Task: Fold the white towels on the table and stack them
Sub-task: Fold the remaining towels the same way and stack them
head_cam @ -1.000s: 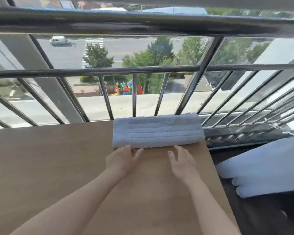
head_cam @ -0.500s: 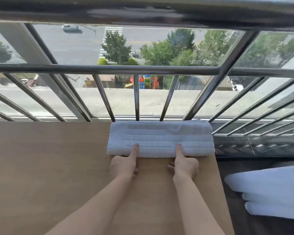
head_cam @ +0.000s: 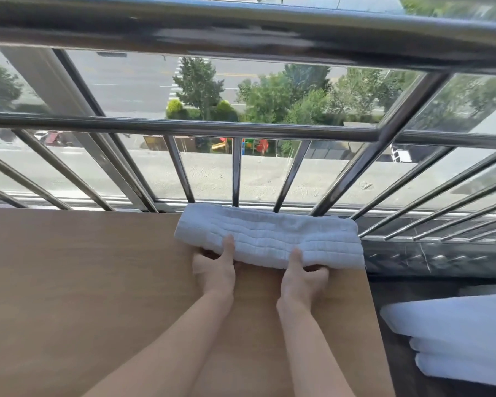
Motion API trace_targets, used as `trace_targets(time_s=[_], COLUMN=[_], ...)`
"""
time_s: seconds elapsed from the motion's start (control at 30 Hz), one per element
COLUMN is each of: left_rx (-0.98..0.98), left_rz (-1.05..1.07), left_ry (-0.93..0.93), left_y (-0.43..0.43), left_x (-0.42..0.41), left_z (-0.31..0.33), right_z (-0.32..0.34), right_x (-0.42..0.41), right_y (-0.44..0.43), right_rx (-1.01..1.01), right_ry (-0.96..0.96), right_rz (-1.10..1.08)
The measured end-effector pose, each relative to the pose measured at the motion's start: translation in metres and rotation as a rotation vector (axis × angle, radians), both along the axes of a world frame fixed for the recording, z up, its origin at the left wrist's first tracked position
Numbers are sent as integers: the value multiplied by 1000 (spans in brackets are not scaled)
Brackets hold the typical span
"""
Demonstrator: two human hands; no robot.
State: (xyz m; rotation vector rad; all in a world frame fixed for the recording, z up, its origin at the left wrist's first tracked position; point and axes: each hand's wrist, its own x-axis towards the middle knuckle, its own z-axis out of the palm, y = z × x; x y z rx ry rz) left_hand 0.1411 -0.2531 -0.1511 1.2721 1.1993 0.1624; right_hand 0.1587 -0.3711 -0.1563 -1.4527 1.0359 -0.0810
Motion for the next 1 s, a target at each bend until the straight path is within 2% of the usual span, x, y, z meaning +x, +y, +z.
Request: trace_targets(time_s=[0.1, 0.3, 0.5, 0.63, 0.83, 1.0], left_rx=[135, 258, 229, 256, 337, 349], left_rz=[-24, -68, -47, -32, -57, 24], left_ry=[-35, -98, -243, -319, -422, -545], left_y=[12, 54, 124, 194, 333, 450], left_x=[-6, -36, -89, -144, -254, -328], left_z=[13, 37, 62, 87, 121, 141], right_z=[6, 31, 65, 88, 122, 140], right_x=[-7, -35, -83, -132, -235, -299], right_y=[16, 54, 117, 181, 316, 437], right_rx=[-45, -63, -109, -141, -35, 9], right_ry=[-65, -156, -279, -365, -490, -533], right_rz=[38, 128, 206, 285, 382, 470])
